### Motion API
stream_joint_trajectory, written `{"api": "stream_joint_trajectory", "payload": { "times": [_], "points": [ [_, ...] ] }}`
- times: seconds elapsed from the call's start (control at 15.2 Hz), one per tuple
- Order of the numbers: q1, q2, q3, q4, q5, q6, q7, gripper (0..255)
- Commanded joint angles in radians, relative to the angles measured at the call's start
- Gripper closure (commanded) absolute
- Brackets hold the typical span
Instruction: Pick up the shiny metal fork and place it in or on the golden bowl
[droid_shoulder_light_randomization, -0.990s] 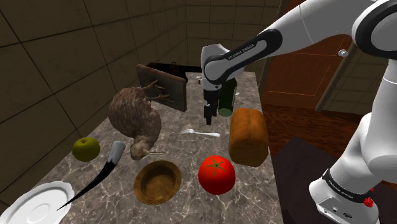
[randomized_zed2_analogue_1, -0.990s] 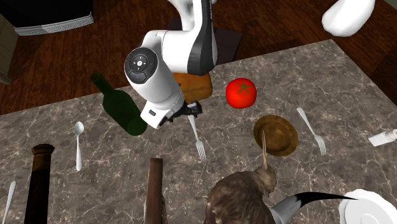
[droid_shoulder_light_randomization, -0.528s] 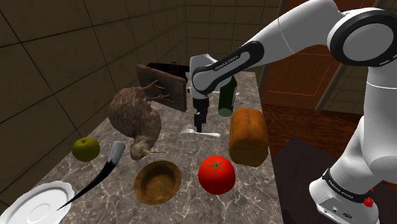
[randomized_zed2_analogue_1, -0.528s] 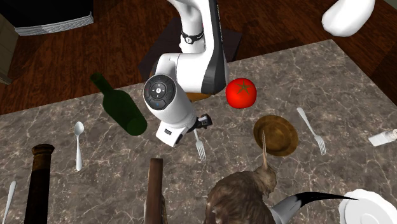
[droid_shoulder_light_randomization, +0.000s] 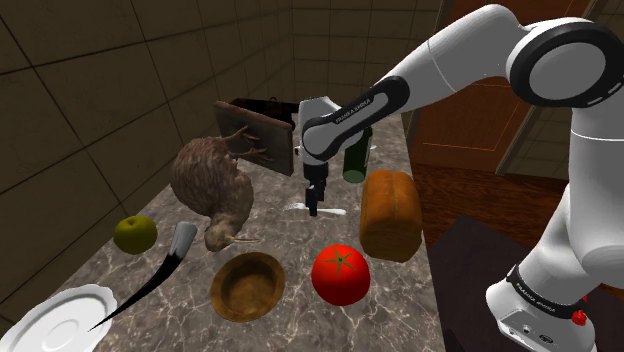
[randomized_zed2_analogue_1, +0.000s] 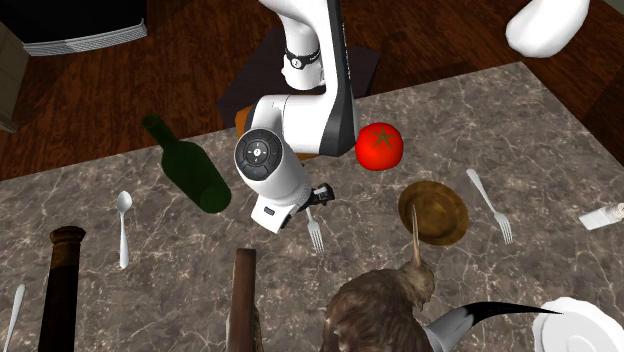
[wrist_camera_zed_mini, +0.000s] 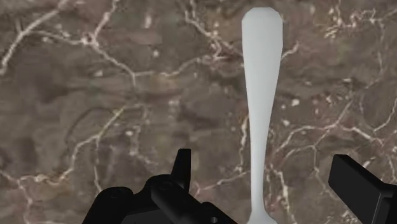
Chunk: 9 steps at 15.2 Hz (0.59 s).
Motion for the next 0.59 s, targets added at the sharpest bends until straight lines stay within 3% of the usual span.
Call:
{"api": "stream_joint_trajectory", "payload": {
  "times": [0.0, 0.2, 0.26, 0.53],
  "points": [
    [0.000, 0.000, 0.000, -0.001, 0.000, 0.001, 0.000, 0],
    [0.000, 0.000, 0.000, -0.001, 0.000, 0.001, 0.000, 0],
    [0.000, 0.000, 0.000, -0.001, 0.000, 0.001, 0.000, 255],
    [0.000, -0.001, 0.000, -0.002, 0.000, 0.001, 0.000, 255]
  ]
}}
